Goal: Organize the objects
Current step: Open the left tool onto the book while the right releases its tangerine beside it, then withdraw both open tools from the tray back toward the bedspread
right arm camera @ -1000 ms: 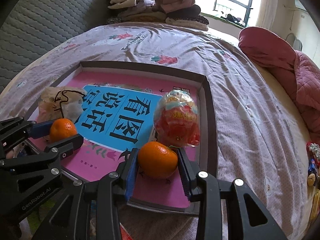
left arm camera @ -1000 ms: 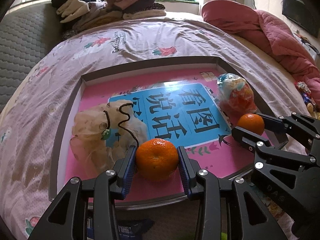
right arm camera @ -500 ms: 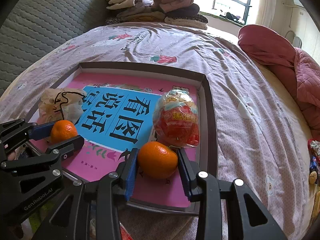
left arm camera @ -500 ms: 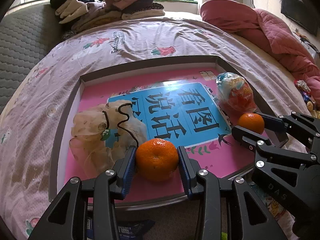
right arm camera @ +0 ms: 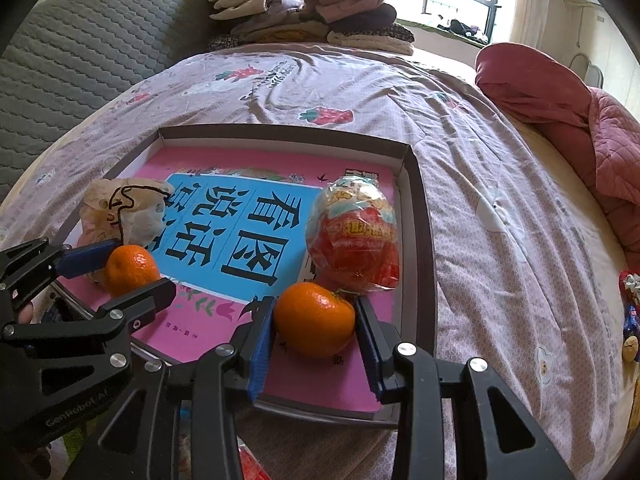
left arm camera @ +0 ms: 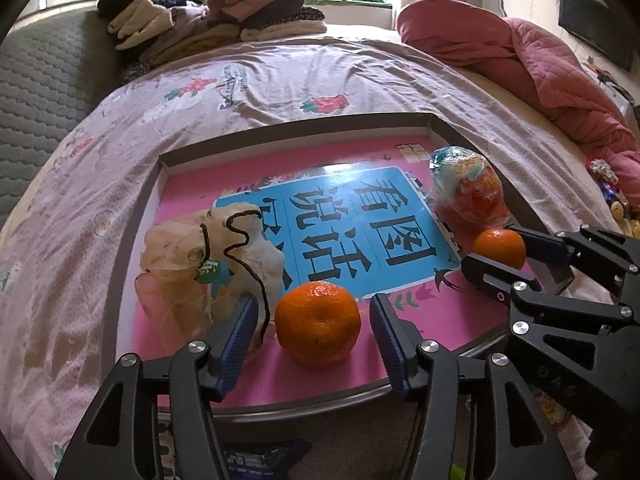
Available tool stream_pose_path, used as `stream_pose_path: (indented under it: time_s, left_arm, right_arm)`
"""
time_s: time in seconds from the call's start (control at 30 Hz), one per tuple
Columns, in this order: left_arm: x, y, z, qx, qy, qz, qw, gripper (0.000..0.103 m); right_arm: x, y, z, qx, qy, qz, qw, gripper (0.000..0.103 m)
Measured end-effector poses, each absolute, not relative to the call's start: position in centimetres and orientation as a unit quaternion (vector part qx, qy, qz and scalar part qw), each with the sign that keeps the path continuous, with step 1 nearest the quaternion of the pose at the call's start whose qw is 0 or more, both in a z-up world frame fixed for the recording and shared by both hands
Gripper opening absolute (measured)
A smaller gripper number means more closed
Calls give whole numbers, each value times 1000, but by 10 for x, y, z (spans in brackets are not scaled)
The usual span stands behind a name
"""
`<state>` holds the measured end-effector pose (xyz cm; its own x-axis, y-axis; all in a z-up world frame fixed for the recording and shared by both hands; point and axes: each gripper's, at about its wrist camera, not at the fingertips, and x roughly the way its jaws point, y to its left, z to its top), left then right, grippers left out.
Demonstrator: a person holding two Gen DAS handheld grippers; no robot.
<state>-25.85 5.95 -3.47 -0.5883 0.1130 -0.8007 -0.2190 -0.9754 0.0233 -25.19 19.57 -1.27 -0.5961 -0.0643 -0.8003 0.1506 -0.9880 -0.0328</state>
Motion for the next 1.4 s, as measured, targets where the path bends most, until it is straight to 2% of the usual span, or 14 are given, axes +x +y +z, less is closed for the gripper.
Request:
stream_pose_path:
  time_s: [0.33,0.57,0.77,0.9,1.4]
  left_arm:
    - [-258,51,-28,-447,41,888,102,64]
    - [-256,44,-15,-446,11,887,119,64]
    - [-252,45,-7,-433,14,893,118,64]
    - [-249,46,-5,-426,25,898,108,70]
    - [-235,41,13,-394,30,914,91,72]
  right_arm:
    - [-251,199,-6,439,40,-896,61,46]
    - [-249,201,1,432,32,-899,60,47]
    - [-247,199,8,422,29,-904,65,47]
    - [-247,199,9,421,28,-904,66,47]
    - [-239,204,29,394,21,-917,59,50]
